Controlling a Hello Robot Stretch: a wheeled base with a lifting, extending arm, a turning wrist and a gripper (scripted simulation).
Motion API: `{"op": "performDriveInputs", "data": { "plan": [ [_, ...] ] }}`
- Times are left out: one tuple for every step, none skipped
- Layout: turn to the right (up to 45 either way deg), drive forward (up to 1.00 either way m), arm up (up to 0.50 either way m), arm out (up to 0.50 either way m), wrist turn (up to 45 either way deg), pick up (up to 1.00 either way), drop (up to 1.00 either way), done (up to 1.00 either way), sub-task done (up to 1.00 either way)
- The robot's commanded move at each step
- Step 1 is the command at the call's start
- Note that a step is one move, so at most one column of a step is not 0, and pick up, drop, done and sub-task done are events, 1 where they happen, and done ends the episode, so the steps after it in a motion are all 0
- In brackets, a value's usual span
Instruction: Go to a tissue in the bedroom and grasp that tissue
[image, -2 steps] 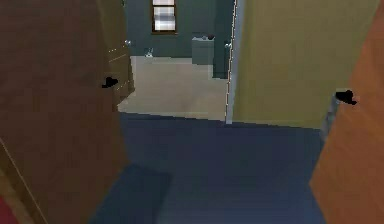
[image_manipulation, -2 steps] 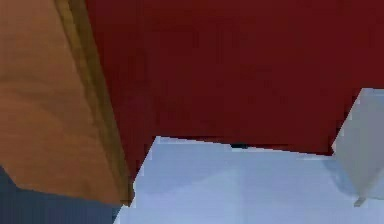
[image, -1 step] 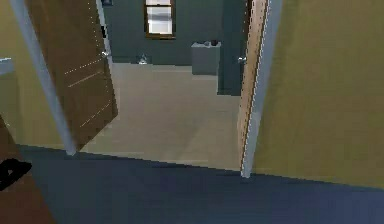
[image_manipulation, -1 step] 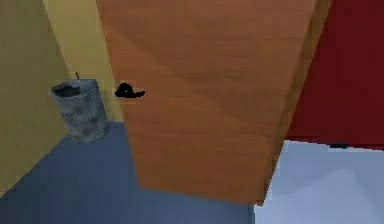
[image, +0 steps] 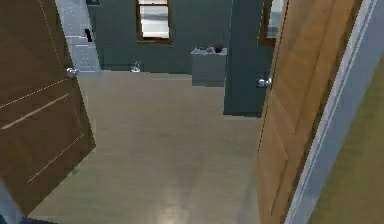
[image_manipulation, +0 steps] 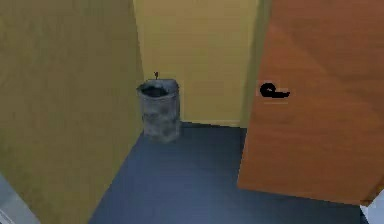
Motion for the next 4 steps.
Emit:
{"op": "performDriveInputs", "data": {
  "plan": [
    [-45.0,0.00,0.00,0.00,0.0,0.00,0.00,0.00,0.00],
    [-30.0,0.00,0.00,0.00,0.0,0.00,0.00,0.00,0.00],
    [0.0,0.25,0.00,0.00,0.0,0.00,0.00,0.00,0.00],
    [45.0,0.00,0.00,0.00,0.0,0.00,0.00,0.00,0.00]
  ]
}}
